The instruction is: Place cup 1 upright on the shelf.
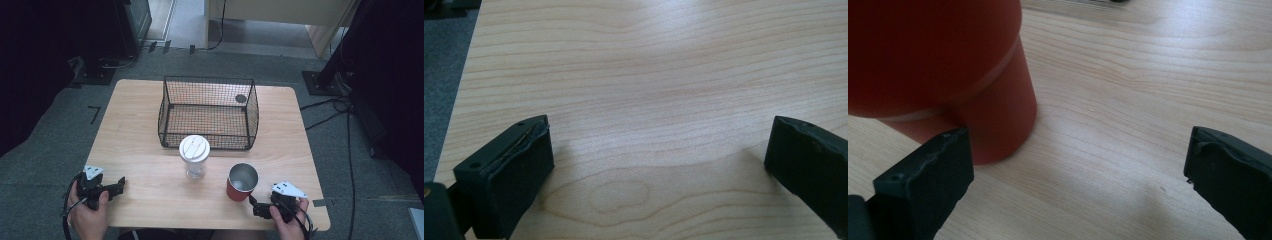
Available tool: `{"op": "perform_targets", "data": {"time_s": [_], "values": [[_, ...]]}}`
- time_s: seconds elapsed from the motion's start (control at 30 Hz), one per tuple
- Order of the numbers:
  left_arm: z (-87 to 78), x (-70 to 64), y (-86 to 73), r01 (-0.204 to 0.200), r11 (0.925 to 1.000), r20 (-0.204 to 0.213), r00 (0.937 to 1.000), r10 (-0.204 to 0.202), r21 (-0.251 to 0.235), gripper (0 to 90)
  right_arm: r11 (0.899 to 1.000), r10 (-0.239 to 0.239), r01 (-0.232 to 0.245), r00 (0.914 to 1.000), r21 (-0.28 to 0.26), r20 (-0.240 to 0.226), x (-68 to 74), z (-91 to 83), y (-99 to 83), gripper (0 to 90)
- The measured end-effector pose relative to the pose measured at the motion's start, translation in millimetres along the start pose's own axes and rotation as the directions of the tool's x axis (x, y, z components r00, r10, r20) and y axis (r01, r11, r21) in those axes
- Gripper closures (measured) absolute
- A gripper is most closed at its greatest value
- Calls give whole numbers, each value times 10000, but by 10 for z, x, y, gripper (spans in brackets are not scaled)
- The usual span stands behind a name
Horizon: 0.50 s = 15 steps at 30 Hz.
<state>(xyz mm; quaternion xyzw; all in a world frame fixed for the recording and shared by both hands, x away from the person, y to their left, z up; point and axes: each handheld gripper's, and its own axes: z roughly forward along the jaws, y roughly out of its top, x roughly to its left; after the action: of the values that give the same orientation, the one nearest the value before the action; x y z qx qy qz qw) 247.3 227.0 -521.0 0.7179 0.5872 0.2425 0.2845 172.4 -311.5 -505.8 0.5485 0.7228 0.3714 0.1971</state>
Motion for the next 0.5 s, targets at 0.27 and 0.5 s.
{"op": "perform_targets", "data": {"time_s": [0.27,0.5], "values": [[0,0,0,0,10000,0,10000,0,3,0,9995,-300,303,9992,115,-253,85,13,1,0],[0,0,0,-1,10000,-1,10000,1,1,0,9987,-504,507,9972,41,-546,152,5,25,0]]}}
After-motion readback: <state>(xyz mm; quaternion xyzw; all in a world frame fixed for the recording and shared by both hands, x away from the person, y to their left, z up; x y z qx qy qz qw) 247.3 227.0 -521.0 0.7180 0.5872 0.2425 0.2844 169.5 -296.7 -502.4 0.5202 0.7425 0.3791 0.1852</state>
